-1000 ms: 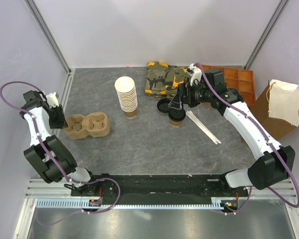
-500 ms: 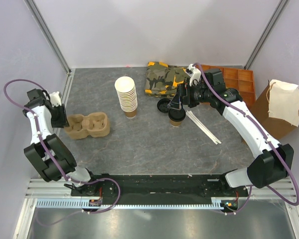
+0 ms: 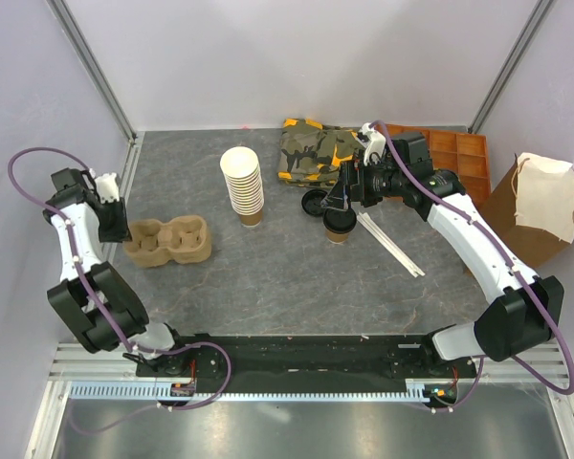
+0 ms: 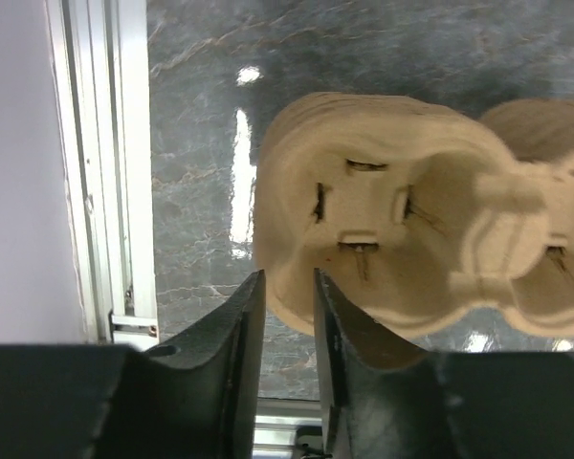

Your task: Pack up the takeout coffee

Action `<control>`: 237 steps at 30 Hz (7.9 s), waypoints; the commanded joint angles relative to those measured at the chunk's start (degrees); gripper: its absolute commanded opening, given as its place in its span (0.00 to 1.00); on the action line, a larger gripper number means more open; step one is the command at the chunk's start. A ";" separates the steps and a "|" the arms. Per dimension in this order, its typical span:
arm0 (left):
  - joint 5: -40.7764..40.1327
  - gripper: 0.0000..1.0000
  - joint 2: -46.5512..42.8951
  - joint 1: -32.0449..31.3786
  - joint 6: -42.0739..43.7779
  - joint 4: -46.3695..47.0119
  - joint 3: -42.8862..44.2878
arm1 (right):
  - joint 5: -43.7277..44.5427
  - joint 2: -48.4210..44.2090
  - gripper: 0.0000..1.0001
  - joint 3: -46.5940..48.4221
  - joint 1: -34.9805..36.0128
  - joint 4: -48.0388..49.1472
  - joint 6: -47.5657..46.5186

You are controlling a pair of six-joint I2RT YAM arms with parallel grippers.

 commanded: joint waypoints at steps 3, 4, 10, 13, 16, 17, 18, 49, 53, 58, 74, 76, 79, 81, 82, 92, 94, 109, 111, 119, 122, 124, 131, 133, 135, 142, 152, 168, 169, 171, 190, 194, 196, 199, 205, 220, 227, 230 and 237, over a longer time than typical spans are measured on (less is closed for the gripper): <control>10.52 0.46 -8.06 -2.89 14.60 -6.95 4.79 | -1.55 0.33 0.98 0.45 0.09 0.11 -0.18; 10.70 0.47 -8.59 -4.03 18.28 -7.92 4.35 | -1.81 0.50 0.98 0.54 0.09 0.11 -0.18; 4.04 0.50 -7.81 -12.56 10.80 -5.05 2.14 | -2.08 1.21 0.98 1.42 0.09 0.20 0.35; 2.01 0.63 -6.67 -14.76 4.54 -3.11 1.71 | -1.99 1.38 0.98 1.51 0.18 0.11 0.53; 0.43 0.70 -5.17 -16.43 0.76 -2.75 0.48 | -1.90 1.47 0.98 1.51 0.18 0.11 0.61; -0.54 0.70 -4.73 -17.57 -0.13 -2.31 0.13 | -1.81 1.47 0.98 1.51 0.09 0.11 0.61; -1.59 0.71 -4.29 -18.10 -0.75 -2.22 -0.57 | -1.81 1.47 0.98 1.51 0.18 0.02 0.61; -12.76 0.24 -7.80 -21.88 -9.72 0.33 -1.20 | -2.25 1.82 0.98 2.30 0.18 -0.59 0.53; -12.41 0.24 -8.68 -21.88 -9.99 -1.34 -0.14 | -3.30 2.17 0.98 2.56 0.18 -0.33 0.96; -11.27 0.22 -9.03 -21.88 -11.13 -1.43 -0.05 | -7.08 2.52 0.90 0.72 1.84 7.48 6.23; 0.14 0.66 -10.35 -20.66 2.72 -0.90 0.12 | -5.51 6.66 0.68 4.94 15.21 16.91 8.97; 0.59 0.74 -10.27 -20.31 5.73 -1.34 1.08 | -4.54 6.13 0.69 5.11 15.12 15.32 7.13; 1.64 0.74 -8.95 -20.39 9.87 -3.71 2.58 | -4.01 5.60 0.69 5.38 15.21 13.48 5.81; 6.99 0.74 -10.17 -20.39 12.94 -4.42 2.33 | -4.01 5.25 0.69 5.38 15.21 12.86 5.45; 9.97 0.72 -10.96 -20.39 14.95 -4.94 1.97 | -3.84 4.99 0.69 5.38 15.12 12.42 5.27; 29.42 0.50 -13.61 -20.30 71.38 -20.67 -4.97 | -4.10 2.70 0.68 3.09 12.40 9.69 3.08; 30.82 0.49 -10.98 -20.39 75.60 -21.90 -3.92 | -4.10 2.26 0.68 2.57 11.35 9.51 2.90; 22.23 0.40 -6.04 -26.36 62.01 -12.24 -6.82 | -4.98 2.70 0.67 2.39 9.24 8.99 3.25; 21.17 0.40 -6.31 -26.45 60.43 -11.37 -7.70 | -5.15 3.05 0.67 2.48 9.15 8.99 3.34; 18.27 0.36 -5.96 -27.25 56.11 -8.02 -8.93 | -5.50 3.32 0.67 3.00 9.15 8.90 3.51; 18.35 0.33 -5.78 -27.25 55.58 -7.41 -9.02 | -5.50 3.40 0.67 3.09 9.06 8.81 3.51; 18.44 0.30 -5.61 -27.16 55.49 -7.23 -9.02 | -5.50 3.32 0.67 3.00 9.06 8.81 3.51; 20.10 0.10 -6.40 -27.25 55.32 -9.07 -7.70 | -5.59 3.40 0.67 3.09 9.15 8.81 3.43; 20.55 0.04 -6.66 -27.25 55.14 -10.56 -6.82 | -5.68 3.40 0.67 2.83 9.06 8.72 3.51; 20.90 0.02 -7.01 -27.25 54.88 -11.18 -6.38 | -6.29 3.49 0.67 2.39 9.15 8.90 3.43; 22.39 0.02 -8.59 -26.46 50.75 -11.27 -4.53 | -7.44 3.93 0.59 0.37 9.85 13.72 5.18; 23.89 0.02 -11.41 -25.49 45.74 -7.85 -6.99 | 5.63 2.88 0.41 -9.10 19.95 35.94 26.25; 25.38 0.02 -15.09 -25.40 44.77 -5.47 -10.69 | 27.18 13.51 0.37 -4.91 38.40 44.23 33.40; 25.56 0.02 -15.36 -25.40 44.77 -5.21 -10.95 | 27.80 14.12 0.36 -4.21 38.94 44.23 32.88; 25.65 0.02 -16.50 -25.31 44.86 -4.69 -11.30 | 29.64 15.97 0.36 -3.33 39.82 44.14 32.00; 22.57 0.02 -25.20 -24.17 46.26 -2.57 -10.07 | 30.53 23.18 0.41 3.79 41.58 45.90 30.85; 22.75 0.02 -25.82 -23.64 46.26 -2.57 -9.55 | 32.90 24.94 0.41 5.55 42.72 44.50 30.06; 22.92 0.02 -25.91 -23.47 46.35 -2.57 -9.28 | 34.21 25.81 0.41 6.16 42.90 43.19 29.53; 23.45 0.02 -26.17 -23.29 46.26 -2.57 -8.67 | 35.54 27.13 0.45 6.17 43.07 42.82 29.53; 24.15 0.02 -26.52 -23.03 46.53 -2.57 -8.23 | 35.28 28.45 0.45 5.73 43.07 44.93 29.62; 21.43 0.02 -32.15 -22.94 53.39 -2.49 -8.75 | 33.43 28.19 0.44 8.36 43.07 44.67 28.83; 20.02 0.02 -32.76 -23.03 54.70 -1.26 -8.23 | 33.43 28.72 0.41 7.93 43.07 44.23 27.95; 20.20 0.02 -33.03 -22.85 55.23 -1.69 -8.23 | 32.04 28.11 0.43 7.75 43.16 44.58 27.68; 20.81 0.02 -34.52 -22.94 55.05 -1.43 -9.28 | 30.27 27.14 0.55 8.36 43.07 44.93 28.73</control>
